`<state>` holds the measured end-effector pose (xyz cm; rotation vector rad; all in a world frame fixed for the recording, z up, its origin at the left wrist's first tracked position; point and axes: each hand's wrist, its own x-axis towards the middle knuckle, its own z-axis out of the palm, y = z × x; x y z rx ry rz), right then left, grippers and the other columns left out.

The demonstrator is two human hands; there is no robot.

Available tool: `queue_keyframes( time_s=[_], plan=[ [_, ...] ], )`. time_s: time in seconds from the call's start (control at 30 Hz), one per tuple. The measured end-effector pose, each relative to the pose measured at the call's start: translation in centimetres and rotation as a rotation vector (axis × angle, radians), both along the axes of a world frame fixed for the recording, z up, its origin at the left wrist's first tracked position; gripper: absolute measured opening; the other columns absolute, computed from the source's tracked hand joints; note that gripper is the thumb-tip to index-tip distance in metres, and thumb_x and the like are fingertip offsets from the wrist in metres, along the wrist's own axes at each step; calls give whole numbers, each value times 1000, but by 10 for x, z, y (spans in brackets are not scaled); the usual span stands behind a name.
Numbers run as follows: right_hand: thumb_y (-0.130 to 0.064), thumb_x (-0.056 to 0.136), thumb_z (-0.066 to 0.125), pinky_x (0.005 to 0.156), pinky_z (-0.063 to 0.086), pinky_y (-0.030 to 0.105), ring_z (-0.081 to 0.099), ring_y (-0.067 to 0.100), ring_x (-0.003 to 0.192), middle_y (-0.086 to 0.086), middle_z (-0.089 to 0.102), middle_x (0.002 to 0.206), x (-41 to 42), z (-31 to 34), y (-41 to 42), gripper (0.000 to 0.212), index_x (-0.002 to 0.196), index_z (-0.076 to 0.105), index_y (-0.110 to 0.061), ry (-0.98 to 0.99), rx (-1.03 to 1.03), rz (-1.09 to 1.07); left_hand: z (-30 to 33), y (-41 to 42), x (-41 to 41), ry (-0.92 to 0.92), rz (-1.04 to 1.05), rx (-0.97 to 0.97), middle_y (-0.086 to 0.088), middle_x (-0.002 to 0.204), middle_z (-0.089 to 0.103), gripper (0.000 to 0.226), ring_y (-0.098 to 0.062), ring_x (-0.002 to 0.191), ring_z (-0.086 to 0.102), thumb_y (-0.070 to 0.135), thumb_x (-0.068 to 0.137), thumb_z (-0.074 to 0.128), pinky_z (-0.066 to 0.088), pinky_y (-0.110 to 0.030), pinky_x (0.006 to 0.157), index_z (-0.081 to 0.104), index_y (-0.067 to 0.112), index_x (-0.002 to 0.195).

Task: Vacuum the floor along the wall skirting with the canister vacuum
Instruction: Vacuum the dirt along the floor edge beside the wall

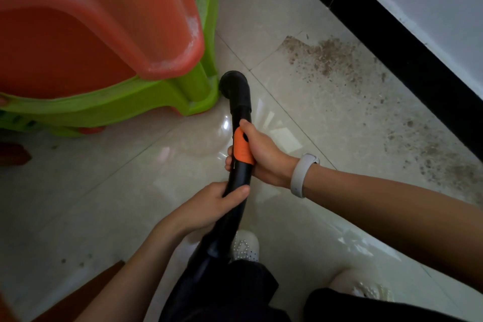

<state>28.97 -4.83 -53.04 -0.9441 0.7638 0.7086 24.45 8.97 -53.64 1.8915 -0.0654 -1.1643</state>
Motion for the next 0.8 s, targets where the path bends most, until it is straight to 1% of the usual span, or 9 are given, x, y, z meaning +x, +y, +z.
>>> queue_keyframes(
  time_s=[0.1, 0.23, 0.33, 0.43, 0.53, 0.6, 0.7, 0.73, 0.8],
  plan=[
    [-40, 99, 40, 56, 53, 31, 54, 20, 48, 10, 50, 64, -7, -4, 0, 30, 109, 37, -12, 37, -8, -15, 2, 1, 0, 51, -40, 4, 4, 68, 52, 34, -7, 64, 52, 42, 94, 44, 41, -22, 66, 51, 16, 72],
    [-38, 100, 40, 55, 54, 30, 54, 20, 51, 10, 49, 65, -12, -8, 1, 28, 105, 37, -11, 25, -8, 12, 1, 0, -1, 65, -60, 25, 4, 66, 50, 39, -2, 58, 49, 50, 89, 41, 39, -17, 61, 49, 18, 69],
    [-37, 100, 41, 56, 54, 31, 54, 21, 54, 11, 48, 66, -6, -8, 3, 29, 93, 39, -9, -13, -45, 16, 2, -1, 0, 165, 100, -29, -8, 70, 58, 42, -15, 61, 60, 51, 86, 43, 49, -27, 65, 51, 11, 79],
    [-37, 100, 42, 59, 53, 34, 53, 22, 55, 11, 47, 68, 10, -8, 5, 31, 89, 40, -8, -43, -116, -18, 7, -7, 3, 224, 318, -92, -14, 64, 58, 35, -20, 50, 61, 40, 96, 42, 52, -27, 51, 49, 6, 88],
    [-37, 99, 44, 58, 51, 36, 52, 22, 52, 11, 46, 69, 31, -11, 1, 32, 93, 40, -6, -66, -203, -81, 2, -18, 10, 84, 403, -50, -6, 62, 60, 34, -19, 51, 59, 42, 96, 42, 49, -28, 53, 51, 10, 91],
    [-37, 99, 45, 57, 51, 37, 51, 22, 50, 12, 45, 70, 44, -14, -5, 33, 88, 41, -6, -86, -257, -122, -4, -30, 15, -67, 397, 42, -4, 65, 62, 33, -17, 53, 59, 45, 96, 41, 48, -28, 57, 50, 15, 85],
    [-37, 99, 45, 53, 50, 34, 50, 22, 49, 11, 45, 70, 58, -14, -14, 33, 82, 41, -9, -102, -316, -169, -10, -49, 21, -258, 395, 174, -4, 69, 64, 38, -23, 63, 63, 53, 93, 37, 52, -36, 68, 49, 20, 80],
    [-37, 99, 45, 52, 49, 33, 50, 22, 49, 11, 46, 70, 63, -14, -16, 34, 81, 41, -9, -107, -340, -184, -12, -53, 23, -308, 380, 222, -5, 71, 65, 41, -26, 68, 64, 58, 91, 34, 52, -39, 70, 50, 20, 82],
    [-38, 99, 44, 51, 49, 33, 51, 22, 49, 12, 47, 71, 71, -16, -22, 35, 78, 42, -9, -102, -398, -217, -13, -59, 29, -404, 281, 352, -6, 79, 65, 46, -29, 74, 59, 61, 90, 30, 46, -38, 69, 48, 19, 89]
  ],
)
